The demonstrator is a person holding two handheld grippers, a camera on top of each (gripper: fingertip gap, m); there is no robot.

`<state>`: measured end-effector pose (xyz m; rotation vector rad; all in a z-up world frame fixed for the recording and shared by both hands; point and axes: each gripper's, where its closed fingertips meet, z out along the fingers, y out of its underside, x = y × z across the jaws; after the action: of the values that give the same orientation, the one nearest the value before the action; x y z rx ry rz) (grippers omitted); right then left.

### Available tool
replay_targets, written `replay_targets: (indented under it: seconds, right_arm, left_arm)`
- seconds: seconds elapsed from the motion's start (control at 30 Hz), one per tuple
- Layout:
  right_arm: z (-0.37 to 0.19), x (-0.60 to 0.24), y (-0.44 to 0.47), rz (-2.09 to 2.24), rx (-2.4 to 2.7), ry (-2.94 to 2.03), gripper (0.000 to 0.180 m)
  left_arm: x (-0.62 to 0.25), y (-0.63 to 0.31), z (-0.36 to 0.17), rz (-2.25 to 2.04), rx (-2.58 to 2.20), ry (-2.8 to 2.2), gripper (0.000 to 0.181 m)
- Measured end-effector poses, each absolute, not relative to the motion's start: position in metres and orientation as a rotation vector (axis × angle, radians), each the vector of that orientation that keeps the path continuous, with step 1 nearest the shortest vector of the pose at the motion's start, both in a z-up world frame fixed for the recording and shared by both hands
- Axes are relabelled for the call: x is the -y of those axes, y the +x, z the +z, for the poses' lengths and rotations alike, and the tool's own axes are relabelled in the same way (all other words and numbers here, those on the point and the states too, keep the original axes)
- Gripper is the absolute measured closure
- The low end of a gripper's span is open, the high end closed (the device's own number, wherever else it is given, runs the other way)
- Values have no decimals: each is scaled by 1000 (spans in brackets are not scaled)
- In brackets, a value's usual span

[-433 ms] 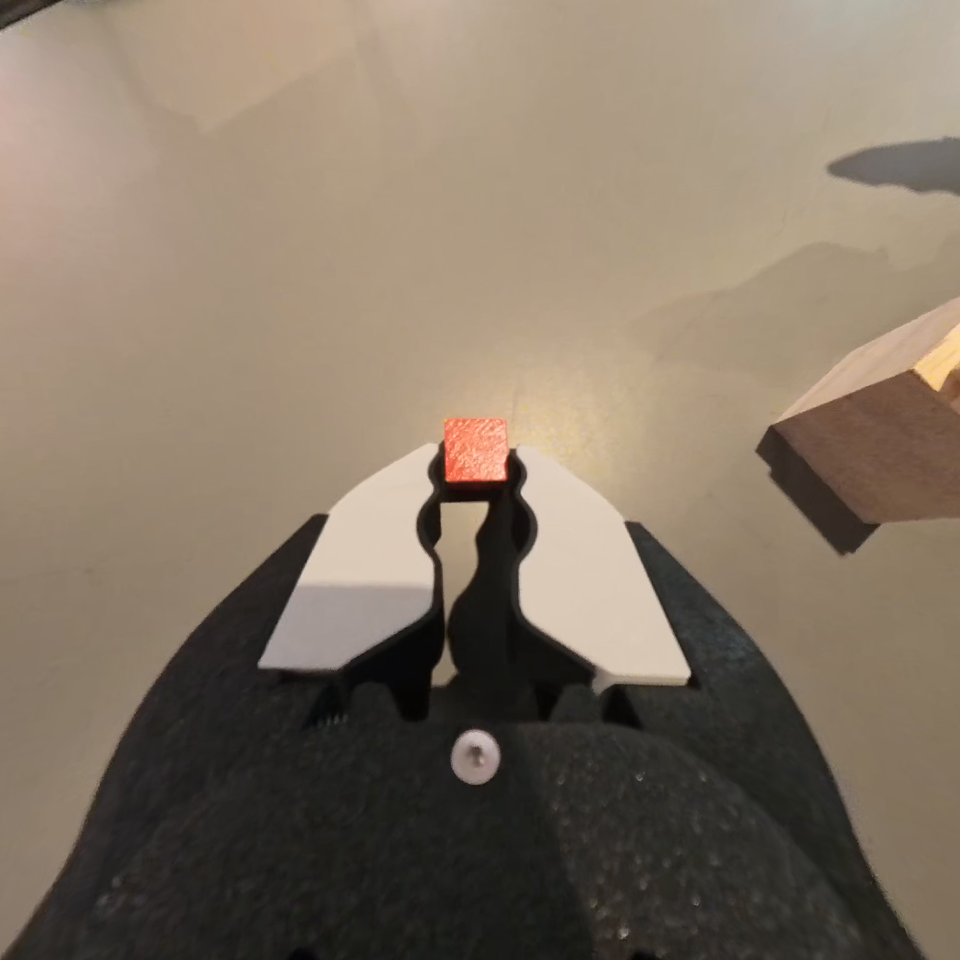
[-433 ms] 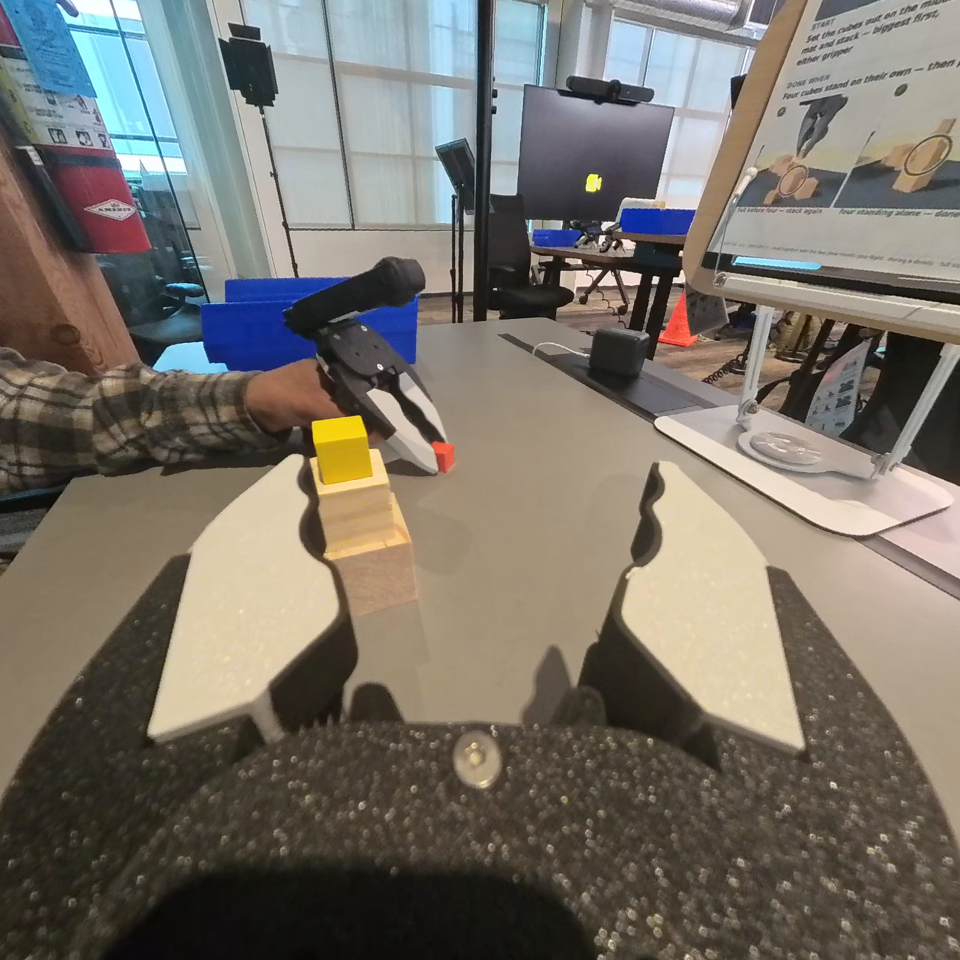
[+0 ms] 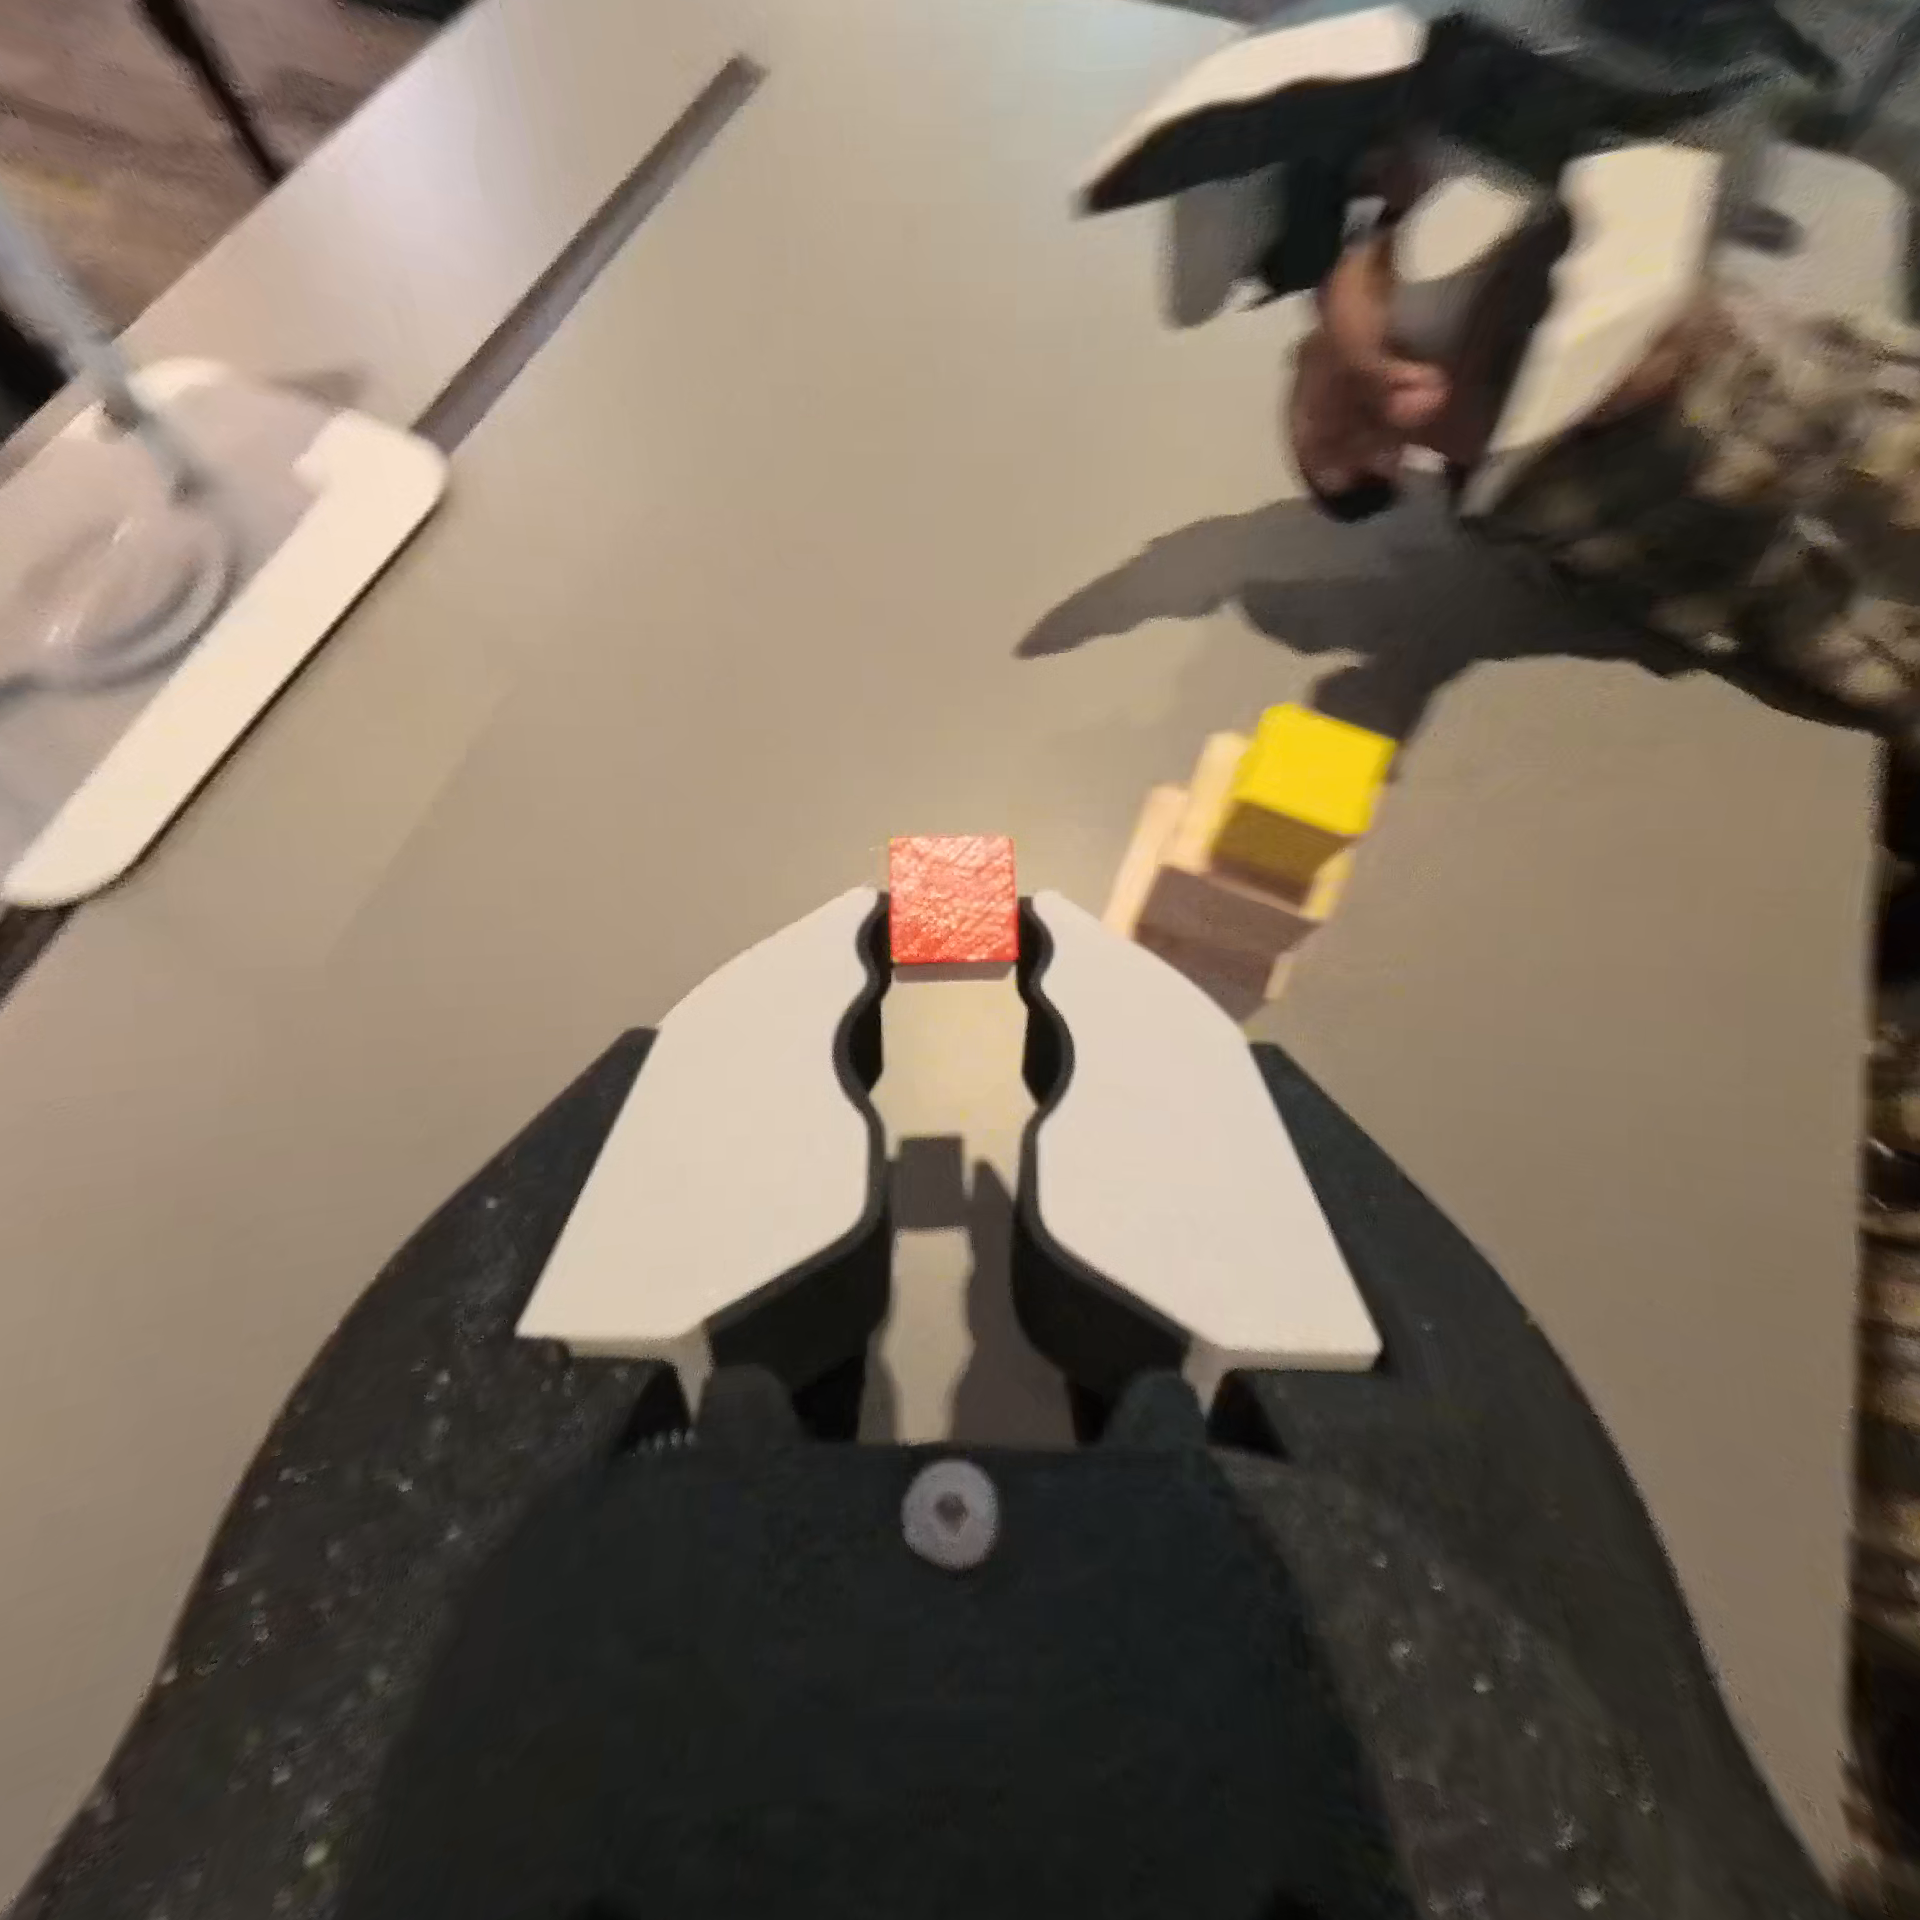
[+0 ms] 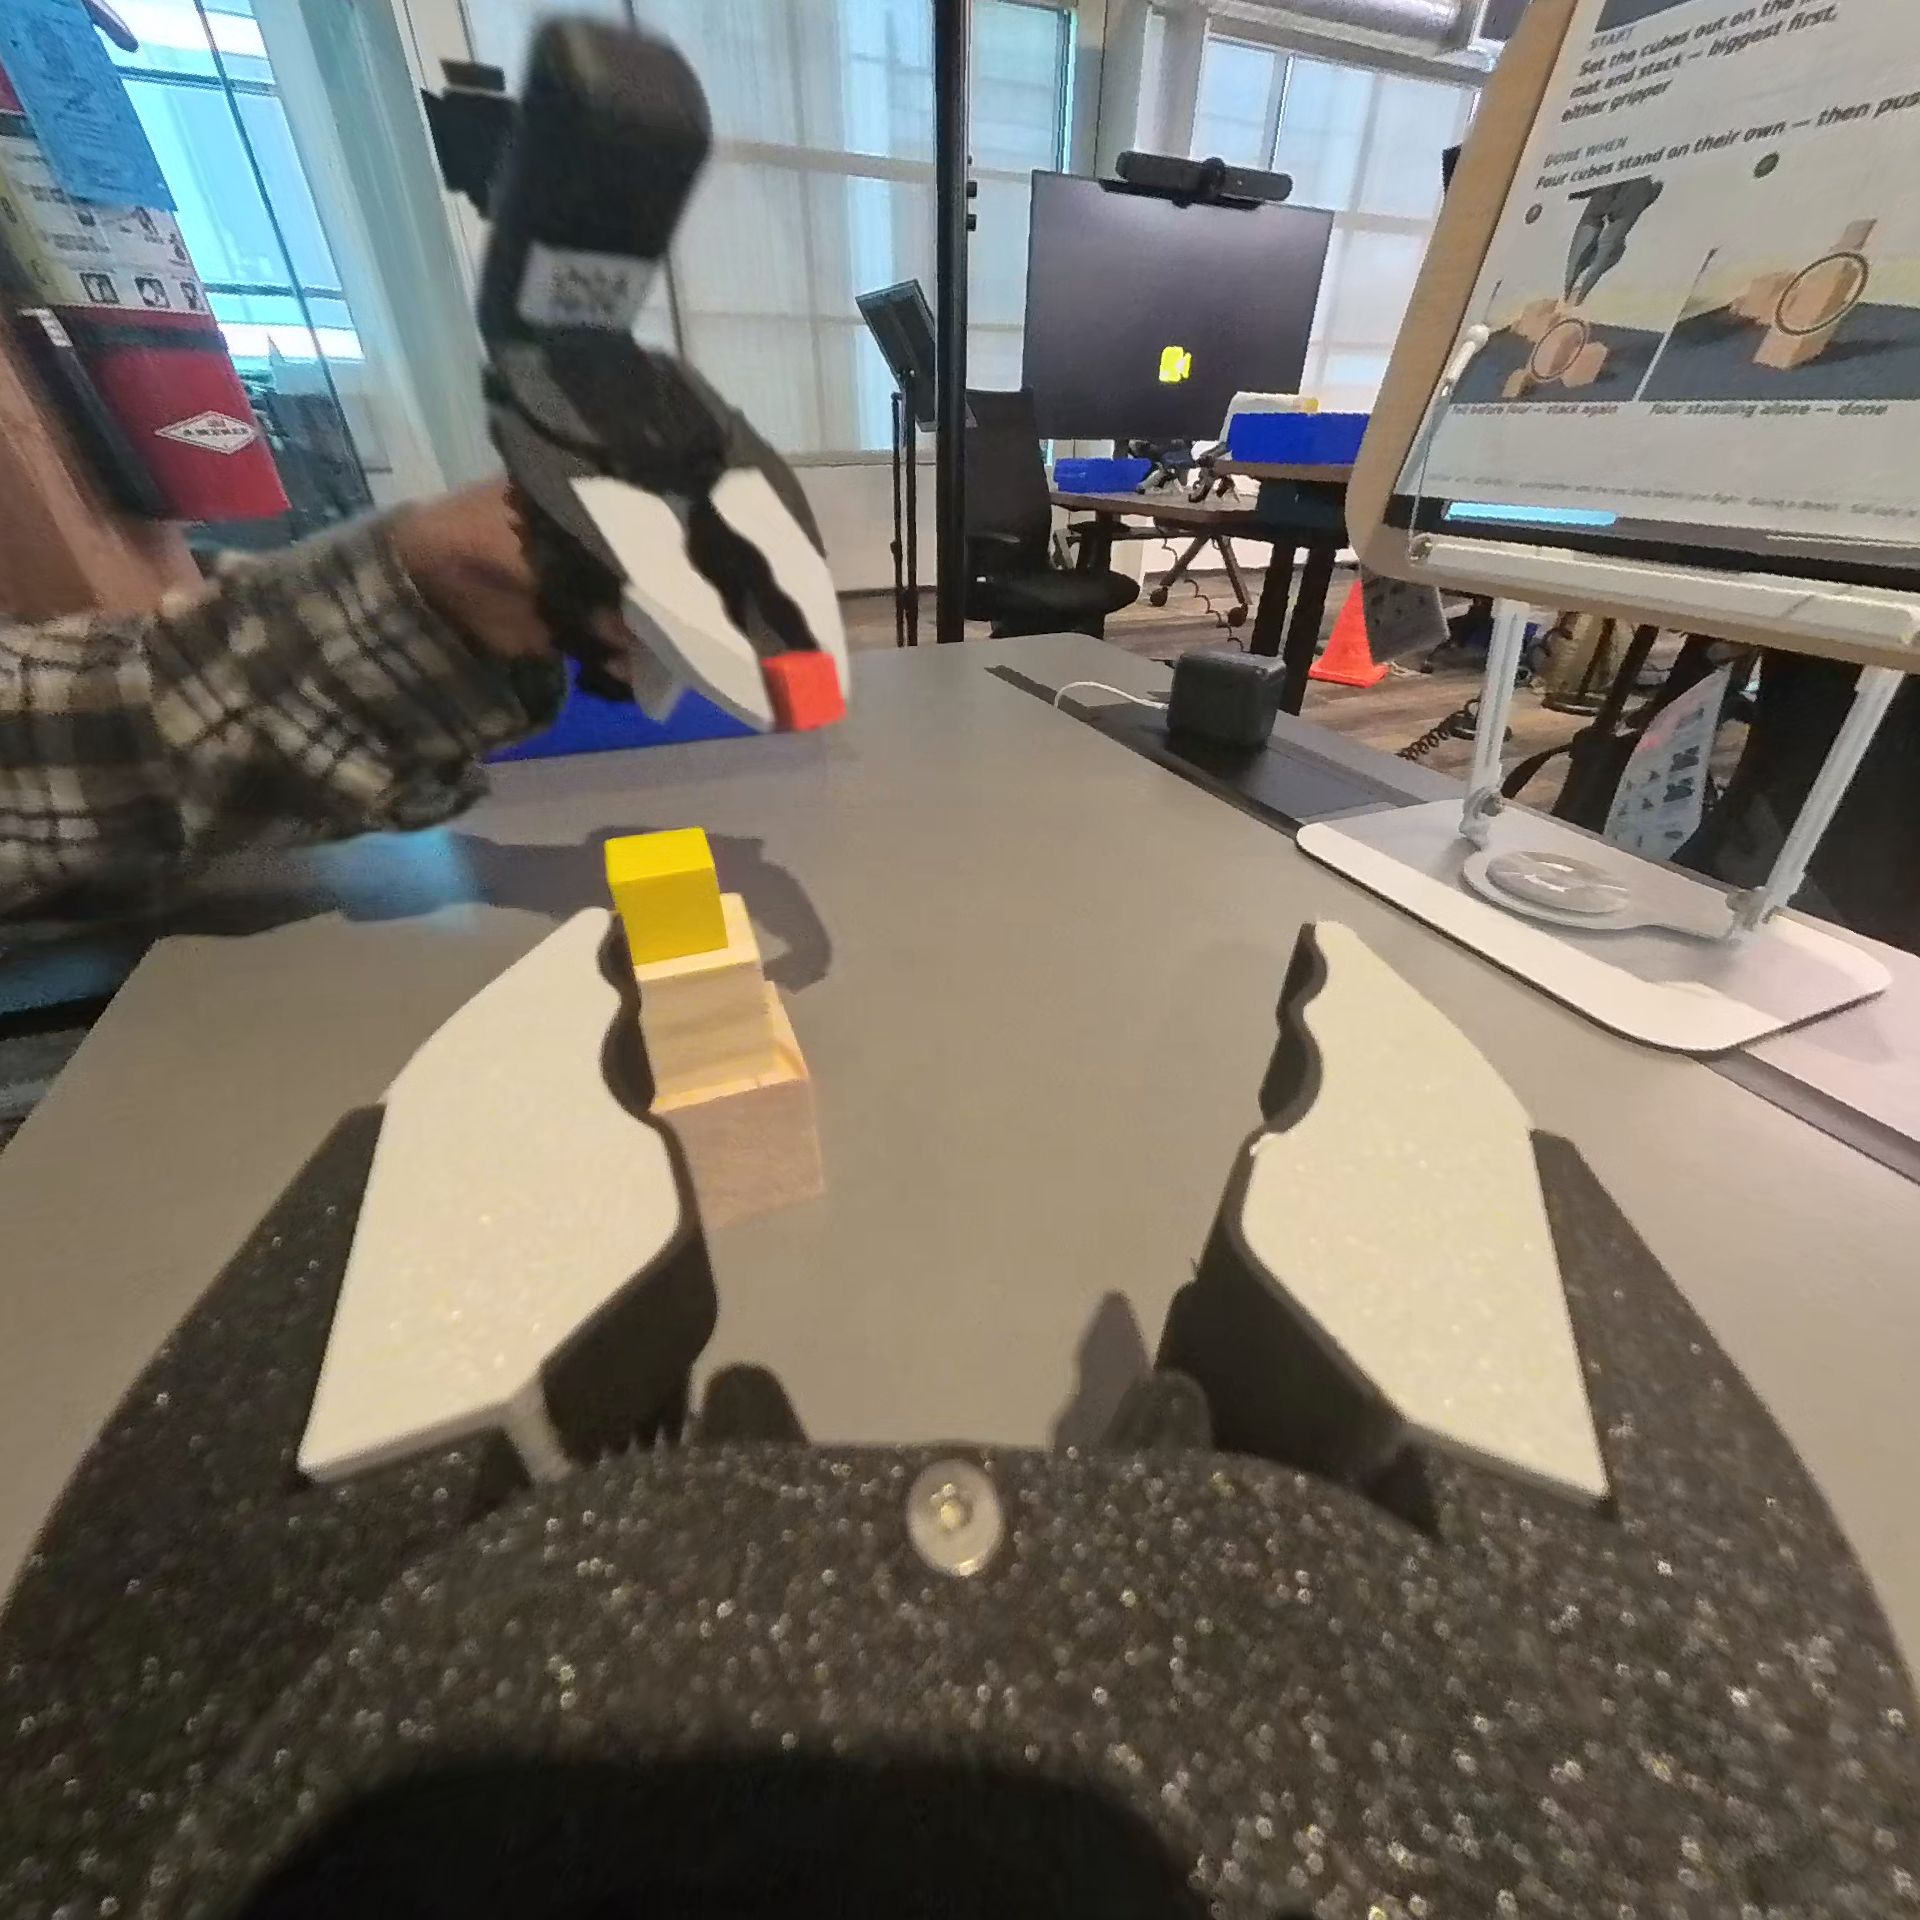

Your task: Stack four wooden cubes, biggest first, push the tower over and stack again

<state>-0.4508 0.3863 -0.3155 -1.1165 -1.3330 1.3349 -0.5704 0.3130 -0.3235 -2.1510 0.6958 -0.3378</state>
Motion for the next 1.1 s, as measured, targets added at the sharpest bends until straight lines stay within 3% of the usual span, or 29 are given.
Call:
replay_targets:
  seconds: [0.03, 0.27, 1.1]
  right_arm:
    - [-316, -387, -451, 1334, 1333, -1119, 64]
    - [-315, -389, -450, 1331, 1326, -1119, 64]
    - [-314, -388, -449, 1336, 1332, -1114, 65]
  left_arm:
    - [-310, -559, -315, -345, -771, -2152, 158]
    - [-293, -500, -310, -351, -1116, -2164, 158]
    - [-299, -490, -334, -462, -1214, -2139, 158]
